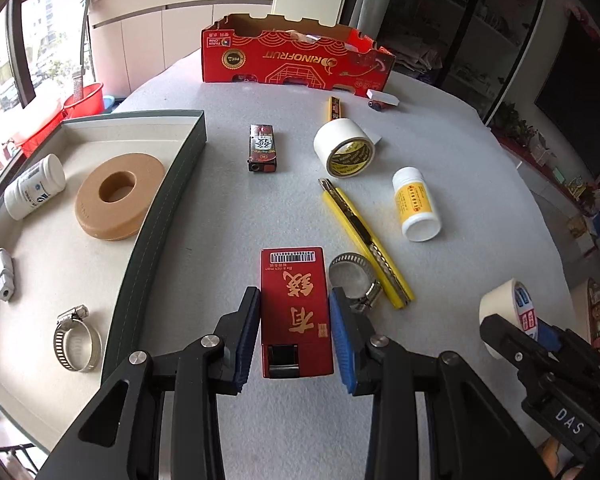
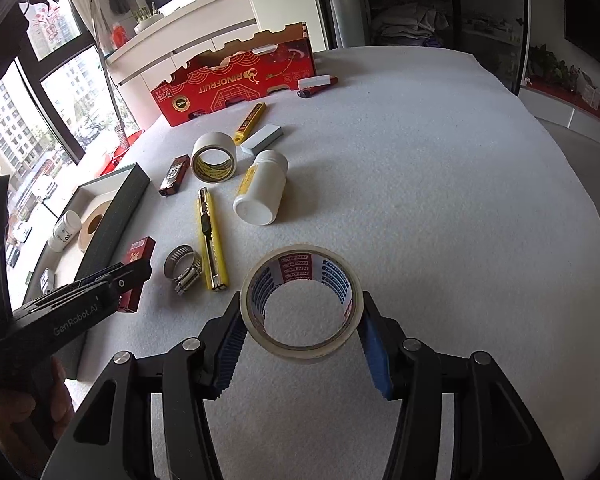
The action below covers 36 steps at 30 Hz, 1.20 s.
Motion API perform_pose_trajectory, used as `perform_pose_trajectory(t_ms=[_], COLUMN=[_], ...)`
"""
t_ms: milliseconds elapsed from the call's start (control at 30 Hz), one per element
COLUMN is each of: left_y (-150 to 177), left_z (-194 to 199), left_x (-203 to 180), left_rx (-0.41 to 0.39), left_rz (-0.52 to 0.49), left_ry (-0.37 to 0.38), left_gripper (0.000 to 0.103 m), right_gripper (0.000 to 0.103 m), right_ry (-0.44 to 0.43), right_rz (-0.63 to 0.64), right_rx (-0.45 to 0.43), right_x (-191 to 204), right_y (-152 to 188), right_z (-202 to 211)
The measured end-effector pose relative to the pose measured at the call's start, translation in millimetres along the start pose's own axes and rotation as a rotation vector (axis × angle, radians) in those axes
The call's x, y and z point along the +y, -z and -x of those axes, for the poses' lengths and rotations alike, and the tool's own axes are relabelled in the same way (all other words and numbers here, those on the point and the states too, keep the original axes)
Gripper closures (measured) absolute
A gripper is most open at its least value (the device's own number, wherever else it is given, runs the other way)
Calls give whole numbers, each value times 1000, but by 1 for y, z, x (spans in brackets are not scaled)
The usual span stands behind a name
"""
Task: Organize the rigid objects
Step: 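Grasp the red box with the left gripper while the right gripper grasps the tape roll, then lift the red box and tape roll off the table with both grippers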
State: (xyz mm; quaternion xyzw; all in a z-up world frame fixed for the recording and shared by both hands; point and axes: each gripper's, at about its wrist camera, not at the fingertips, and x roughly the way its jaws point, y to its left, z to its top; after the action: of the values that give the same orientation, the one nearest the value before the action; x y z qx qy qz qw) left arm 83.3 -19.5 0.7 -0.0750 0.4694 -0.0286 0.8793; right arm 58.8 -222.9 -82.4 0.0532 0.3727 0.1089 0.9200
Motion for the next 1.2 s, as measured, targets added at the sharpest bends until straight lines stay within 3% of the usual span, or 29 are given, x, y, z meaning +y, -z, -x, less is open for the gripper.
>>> perform_pose_trajectory(t_ms=[433,767,1200], left_y=[49,54,56], left_z=[60,69,66], left_x=[-16,-7,0], left_rx=[-101,-132,-116], left_rz=[-127,-130,-119], left_ry=[1,17,44], left_gripper=[65,65,65], right_gripper=[49,49,49], right_ry=[-2,-8,11], right_rz=[-26,-23,-11], right_rx=[50,90,112], right_x=[21,38,49], right_y=[33,47,51], right_z=[11,10,4])
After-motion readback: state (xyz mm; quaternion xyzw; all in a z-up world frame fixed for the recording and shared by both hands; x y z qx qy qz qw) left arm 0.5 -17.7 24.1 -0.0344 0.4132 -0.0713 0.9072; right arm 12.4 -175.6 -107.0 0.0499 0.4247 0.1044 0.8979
